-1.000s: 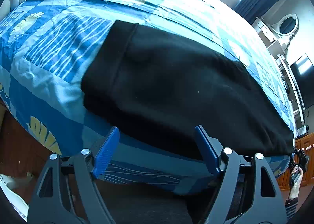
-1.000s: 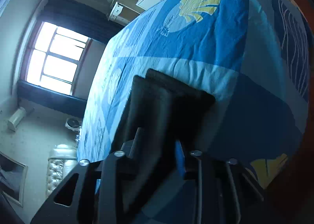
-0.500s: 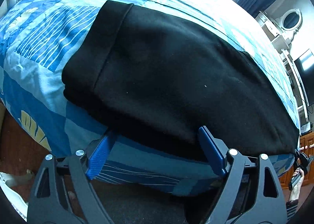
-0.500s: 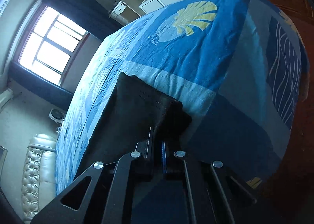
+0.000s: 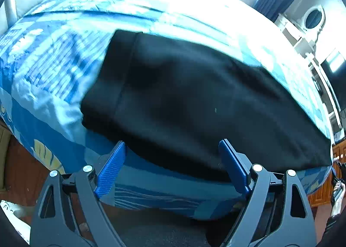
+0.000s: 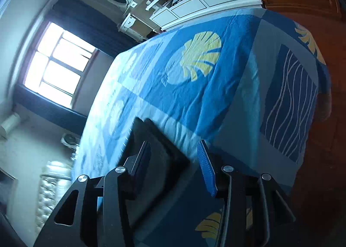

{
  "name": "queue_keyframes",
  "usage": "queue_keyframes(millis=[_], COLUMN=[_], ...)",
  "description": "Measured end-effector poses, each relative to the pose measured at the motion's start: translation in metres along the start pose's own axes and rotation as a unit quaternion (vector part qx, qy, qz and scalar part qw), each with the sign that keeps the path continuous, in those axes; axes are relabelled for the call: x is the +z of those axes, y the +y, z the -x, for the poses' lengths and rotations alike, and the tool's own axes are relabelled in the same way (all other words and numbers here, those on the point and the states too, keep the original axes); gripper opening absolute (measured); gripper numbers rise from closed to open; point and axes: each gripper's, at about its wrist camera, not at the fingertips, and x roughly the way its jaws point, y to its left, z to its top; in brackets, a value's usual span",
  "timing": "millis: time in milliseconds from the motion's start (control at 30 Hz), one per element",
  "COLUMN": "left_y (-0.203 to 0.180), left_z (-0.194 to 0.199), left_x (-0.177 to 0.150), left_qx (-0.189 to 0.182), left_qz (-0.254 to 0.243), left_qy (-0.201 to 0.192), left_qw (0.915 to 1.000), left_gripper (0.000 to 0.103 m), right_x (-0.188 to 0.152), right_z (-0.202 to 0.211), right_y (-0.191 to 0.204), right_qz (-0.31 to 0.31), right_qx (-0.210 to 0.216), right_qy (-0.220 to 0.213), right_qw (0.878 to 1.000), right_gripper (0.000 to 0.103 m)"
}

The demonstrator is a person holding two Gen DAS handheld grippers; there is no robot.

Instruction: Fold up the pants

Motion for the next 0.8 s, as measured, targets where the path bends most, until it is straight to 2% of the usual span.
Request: queue_keyframes(millis=[133,233,333,467,600,667,733,800], left_y=[0.006,0.010,0.014,0.022,0.030,0.034,0.038,0.043], left_z=[0.008,0.010,0.014,0.013,0.011,0.010,0.010,0.010], left_x=[0.010,0.015,0.017,0.016,0.017,0.018,0.018,0.018], left_qx=[0.005,0.008,0.012,0.018,0.022,0.022,0.021,0.022], left_qz=[0.009,0.015,0.013,0.020,0.028,0.034,0.040,0.050], left_qy=[-0.023,-0.027,-0.029,-0.026,-0.023,-0.021,-0.018,-0.013], left_qw=[0.9997,0.9995,0.9994,0.9993,0.9991,0.9990,0.9988,0.9984], left_gripper=[0.086,0.086,0.086,0.086,0.086,0.086,0.086,0.086], right_x=[0.012,0.013,0.007,-0.007,-0.020,-0.023,-0.027,-0.028], right_z=[-0.011,-0.027,-0.041,-0.051,-0.061,-0.064,-0.073,-0.074], right_y=[-0.003,-0.006,-0.010,-0.014,-0.005,0.004,0.018,0.028], right_qz=[-0.007,-0.013,-0.016,-0.037,-0.023,0.000,0.032,0.038], right_qx=[0.033,0.035,0.018,0.055,0.061,0.042,0.011,-0.003], right_qy=[0.017,0.038,0.056,0.077,0.094,0.097,0.112,0.104], right_qw=[0.999,0.999,0.998,0.995,0.993,0.994,0.993,0.994], right_gripper=[0.046,0.046,0.047,0.051,0.052,0.046,0.014,0.012])
